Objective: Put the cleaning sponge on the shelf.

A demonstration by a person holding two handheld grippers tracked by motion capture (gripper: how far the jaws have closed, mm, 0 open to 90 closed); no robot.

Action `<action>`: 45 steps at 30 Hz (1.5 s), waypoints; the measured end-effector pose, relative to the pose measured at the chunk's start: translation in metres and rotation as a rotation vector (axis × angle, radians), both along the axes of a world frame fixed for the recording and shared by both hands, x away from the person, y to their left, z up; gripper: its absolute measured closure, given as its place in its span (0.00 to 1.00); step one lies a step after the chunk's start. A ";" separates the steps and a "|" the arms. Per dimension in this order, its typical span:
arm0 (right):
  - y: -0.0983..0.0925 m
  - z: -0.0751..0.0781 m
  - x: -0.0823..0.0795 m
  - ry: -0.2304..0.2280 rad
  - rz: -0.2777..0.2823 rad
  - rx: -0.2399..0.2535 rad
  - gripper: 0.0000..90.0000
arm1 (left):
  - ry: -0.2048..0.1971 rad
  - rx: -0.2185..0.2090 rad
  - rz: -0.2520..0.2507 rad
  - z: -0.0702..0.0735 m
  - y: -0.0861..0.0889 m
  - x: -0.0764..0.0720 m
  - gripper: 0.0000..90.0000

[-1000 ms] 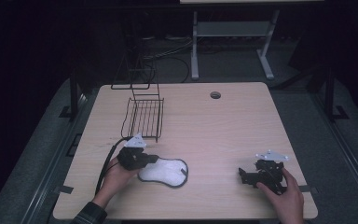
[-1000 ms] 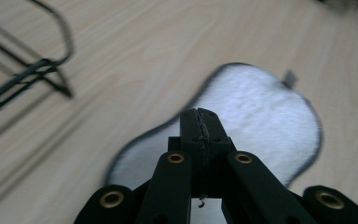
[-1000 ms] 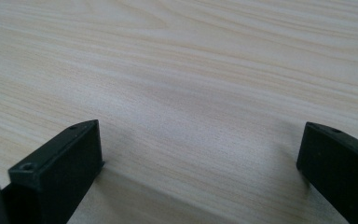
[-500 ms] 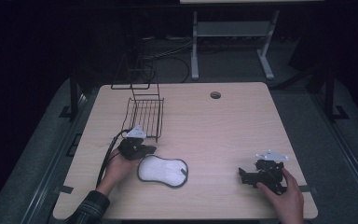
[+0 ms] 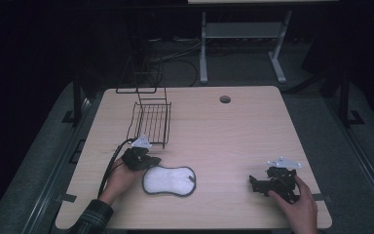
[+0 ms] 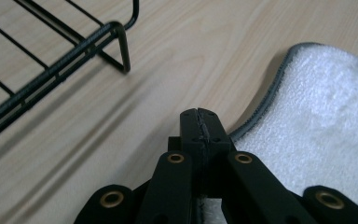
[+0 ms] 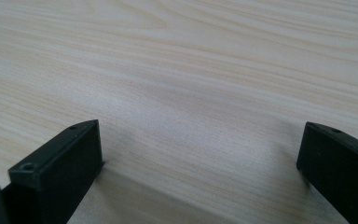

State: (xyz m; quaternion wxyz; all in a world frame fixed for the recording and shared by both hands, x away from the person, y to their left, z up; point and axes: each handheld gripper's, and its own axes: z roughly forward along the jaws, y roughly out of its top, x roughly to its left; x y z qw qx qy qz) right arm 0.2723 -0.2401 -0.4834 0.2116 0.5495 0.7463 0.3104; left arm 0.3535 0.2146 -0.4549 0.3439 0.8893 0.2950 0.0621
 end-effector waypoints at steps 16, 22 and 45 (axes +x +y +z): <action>0.000 0.000 0.000 0.000 0.001 0.000 0.00 | 0.017 -0.035 0.010 0.003 0.017 -0.036 1.00; 0.000 0.000 0.000 0.000 0.000 0.000 0.00 | 0.025 -0.058 0.016 0.004 0.024 -0.053 1.00; 0.000 0.000 0.000 0.000 0.001 0.000 0.00 | 0.024 -0.154 0.048 0.020 0.012 -0.055 0.40</action>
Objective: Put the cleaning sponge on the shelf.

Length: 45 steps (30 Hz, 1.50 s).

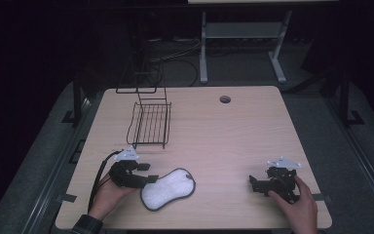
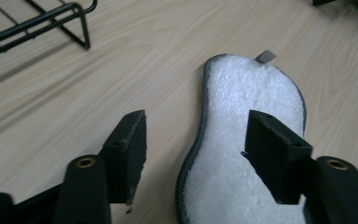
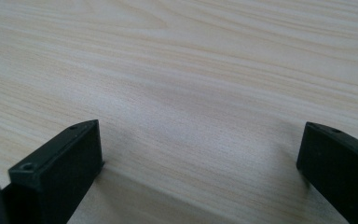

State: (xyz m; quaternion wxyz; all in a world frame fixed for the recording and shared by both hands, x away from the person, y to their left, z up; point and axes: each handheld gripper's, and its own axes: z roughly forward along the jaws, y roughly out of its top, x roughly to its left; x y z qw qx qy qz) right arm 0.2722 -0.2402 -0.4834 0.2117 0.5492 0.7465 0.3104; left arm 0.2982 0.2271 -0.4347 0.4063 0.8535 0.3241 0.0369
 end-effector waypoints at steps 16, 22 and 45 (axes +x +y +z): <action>0.000 0.000 0.000 0.000 0.000 0.000 0.00 | -0.010 0.042 -0.102 -0.006 -0.040 -0.006 0.15; 0.000 0.000 0.000 0.000 0.000 0.000 0.00 | -0.001 0.080 -0.116 -0.013 -0.045 -0.006 0.15; 0.000 0.000 0.000 0.000 0.000 0.000 0.00 | 0.004 0.177 -0.160 -0.027 -0.054 -0.009 0.14</action>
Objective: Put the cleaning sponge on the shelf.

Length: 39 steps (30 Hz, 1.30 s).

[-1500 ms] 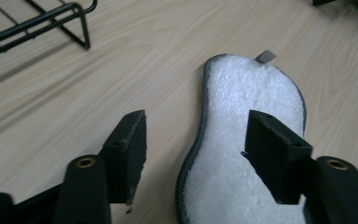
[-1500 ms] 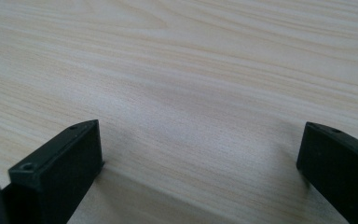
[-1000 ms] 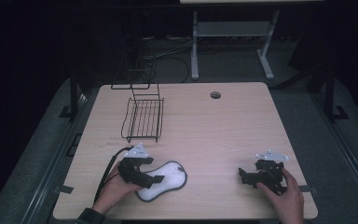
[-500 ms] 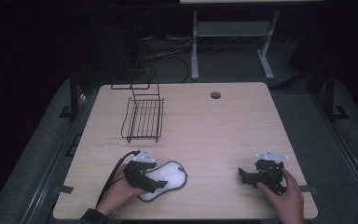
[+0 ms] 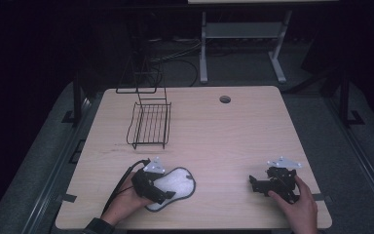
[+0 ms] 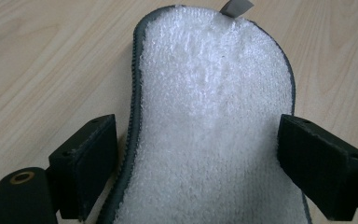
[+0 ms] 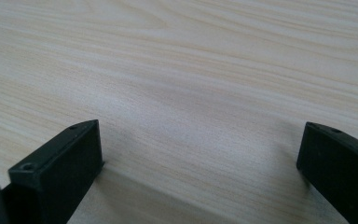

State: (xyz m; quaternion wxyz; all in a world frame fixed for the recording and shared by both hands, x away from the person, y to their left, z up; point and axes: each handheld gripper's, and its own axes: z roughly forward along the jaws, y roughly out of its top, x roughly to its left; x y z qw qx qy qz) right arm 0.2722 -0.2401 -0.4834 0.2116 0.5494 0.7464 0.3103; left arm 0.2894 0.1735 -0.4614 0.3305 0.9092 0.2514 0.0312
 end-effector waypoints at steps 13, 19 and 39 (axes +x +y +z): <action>0.000 0.000 0.000 0.000 0.000 0.000 0.00 | -0.006 0.017 -0.053 0.004 -0.001 0.000 0.25; 0.000 0.000 0.000 0.000 0.000 0.000 0.00 | -0.019 0.015 -0.059 0.008 0.001 -0.001 0.30; 0.000 0.000 0.000 -0.001 0.001 0.000 0.00 | 0.007 -0.090 -0.053 0.021 0.017 0.005 0.60</action>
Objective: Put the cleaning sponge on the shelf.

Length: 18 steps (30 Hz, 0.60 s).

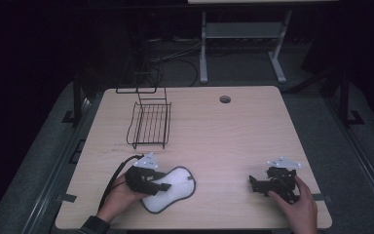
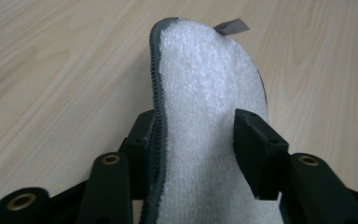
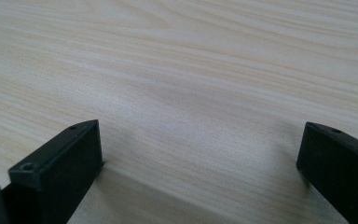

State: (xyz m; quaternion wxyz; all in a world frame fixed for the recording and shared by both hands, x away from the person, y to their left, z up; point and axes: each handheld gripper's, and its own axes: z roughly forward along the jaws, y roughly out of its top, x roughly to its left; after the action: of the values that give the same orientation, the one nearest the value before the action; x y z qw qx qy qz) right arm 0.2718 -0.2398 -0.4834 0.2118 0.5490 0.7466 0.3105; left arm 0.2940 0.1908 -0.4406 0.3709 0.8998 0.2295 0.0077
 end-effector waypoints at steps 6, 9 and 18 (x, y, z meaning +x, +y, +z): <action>0.000 0.000 0.000 0.000 0.000 0.000 0.00 | 0.013 -0.037 0.000 0.004 0.004 0.001 0.68; 0.000 0.000 0.000 0.000 0.000 0.000 0.00 | 0.019 -0.056 0.001 0.006 0.005 0.001 0.71; 0.000 0.000 0.000 0.000 0.000 -0.001 0.00 | 0.024 -0.113 -0.009 0.014 0.009 0.001 0.81</action>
State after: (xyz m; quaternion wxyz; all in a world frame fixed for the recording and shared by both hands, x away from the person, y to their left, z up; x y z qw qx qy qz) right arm 0.2717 -0.2398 -0.4834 0.2119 0.5489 0.7467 0.3103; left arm 0.2953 0.1994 -0.4269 0.4183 0.8785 0.2301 -0.0174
